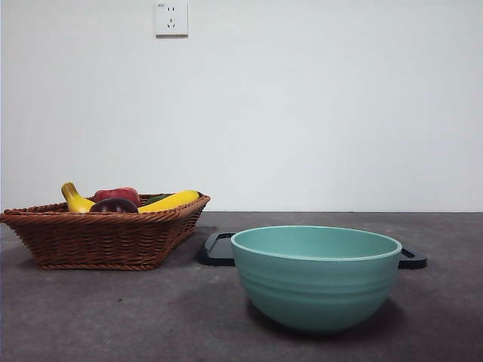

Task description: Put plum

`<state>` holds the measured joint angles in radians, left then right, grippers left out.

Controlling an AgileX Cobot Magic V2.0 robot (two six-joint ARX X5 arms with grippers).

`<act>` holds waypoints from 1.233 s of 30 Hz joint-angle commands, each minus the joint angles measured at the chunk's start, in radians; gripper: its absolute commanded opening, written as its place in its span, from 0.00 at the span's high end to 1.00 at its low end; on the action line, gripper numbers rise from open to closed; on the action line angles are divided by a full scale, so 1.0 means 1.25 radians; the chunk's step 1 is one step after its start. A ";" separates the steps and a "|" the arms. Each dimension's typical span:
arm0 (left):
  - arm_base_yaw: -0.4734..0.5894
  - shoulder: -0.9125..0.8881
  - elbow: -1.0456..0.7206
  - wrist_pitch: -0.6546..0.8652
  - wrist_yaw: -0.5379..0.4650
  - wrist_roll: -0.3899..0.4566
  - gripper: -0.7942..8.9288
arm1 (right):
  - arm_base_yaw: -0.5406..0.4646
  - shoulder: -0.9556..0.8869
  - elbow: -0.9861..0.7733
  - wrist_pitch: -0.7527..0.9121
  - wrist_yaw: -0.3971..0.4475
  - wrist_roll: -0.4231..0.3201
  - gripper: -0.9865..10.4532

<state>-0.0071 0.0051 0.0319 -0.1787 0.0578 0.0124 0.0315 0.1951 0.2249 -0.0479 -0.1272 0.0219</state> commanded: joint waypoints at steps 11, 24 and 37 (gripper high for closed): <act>0.001 -0.002 -0.016 -0.007 0.001 -0.002 0.90 | -0.031 -0.141 -0.158 0.011 0.005 0.003 0.91; 0.001 -0.002 -0.016 -0.007 0.001 -0.002 0.90 | -0.034 -0.153 -0.172 -0.104 0.029 0.014 0.91; 0.001 -0.002 -0.016 -0.007 0.001 -0.002 0.90 | -0.034 -0.153 -0.171 -0.087 0.040 0.016 0.91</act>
<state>-0.0071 0.0051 0.0319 -0.1791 0.0578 0.0124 -0.0086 0.0063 0.0166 -0.1646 -0.0811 0.0311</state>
